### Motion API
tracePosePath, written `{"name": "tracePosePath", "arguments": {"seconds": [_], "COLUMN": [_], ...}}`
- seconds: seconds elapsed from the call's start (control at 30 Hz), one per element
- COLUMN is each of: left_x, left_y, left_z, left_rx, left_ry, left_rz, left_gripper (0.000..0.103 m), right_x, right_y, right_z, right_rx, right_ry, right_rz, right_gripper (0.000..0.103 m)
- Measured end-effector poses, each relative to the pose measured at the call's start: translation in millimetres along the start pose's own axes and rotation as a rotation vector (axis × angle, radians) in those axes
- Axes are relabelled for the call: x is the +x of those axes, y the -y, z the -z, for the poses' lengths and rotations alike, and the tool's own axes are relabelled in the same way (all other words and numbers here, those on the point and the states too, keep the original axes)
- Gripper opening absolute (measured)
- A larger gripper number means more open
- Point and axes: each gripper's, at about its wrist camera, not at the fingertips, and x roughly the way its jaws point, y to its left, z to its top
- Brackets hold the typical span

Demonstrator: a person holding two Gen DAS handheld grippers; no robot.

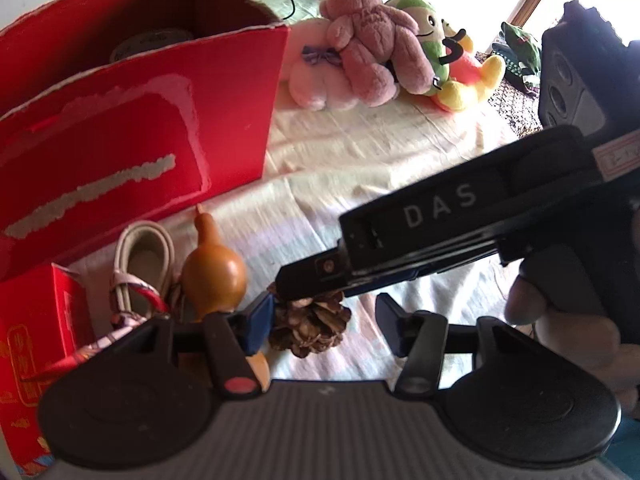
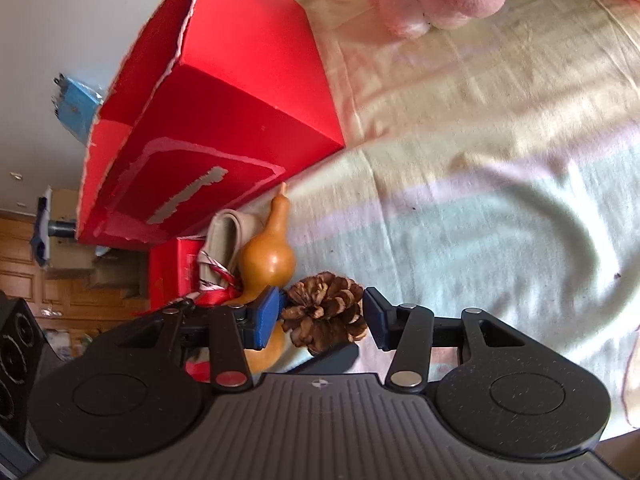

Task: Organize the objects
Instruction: 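Reach the right tool to the brown pine cone and grasp it, then carry the pine cone into the red box and open the right tool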

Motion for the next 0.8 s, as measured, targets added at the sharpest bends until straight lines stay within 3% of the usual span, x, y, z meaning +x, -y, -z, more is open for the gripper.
{"name": "tracePosePath", "arguments": {"seconds": [0.07, 0.2, 0.5, 0.8], "left_x": [1, 2, 0, -36], "left_y": [0, 0, 0, 8], "left_z": [-1, -1, -9, -33], "left_rx": [-0.001, 0.014, 0.038, 0.091], "left_ry": [-0.001, 0.001, 0.005, 0.114], "left_rz": [0.001, -0.016, 0.000, 0.023], "left_gripper": [0.051, 0.049, 0.046, 0.044], "right_x": [1, -4, -16, -60], "right_y": [1, 4, 2, -26], "right_z": [1, 0, -1, -11], "right_rx": [0.007, 0.032, 0.039, -0.038], "right_ry": [-0.004, 0.021, 0.061, 0.188], "right_rz": [-0.002, -0.004, -0.004, -0.013], "right_gripper": [0.049, 0.035, 0.035, 0.035]}}
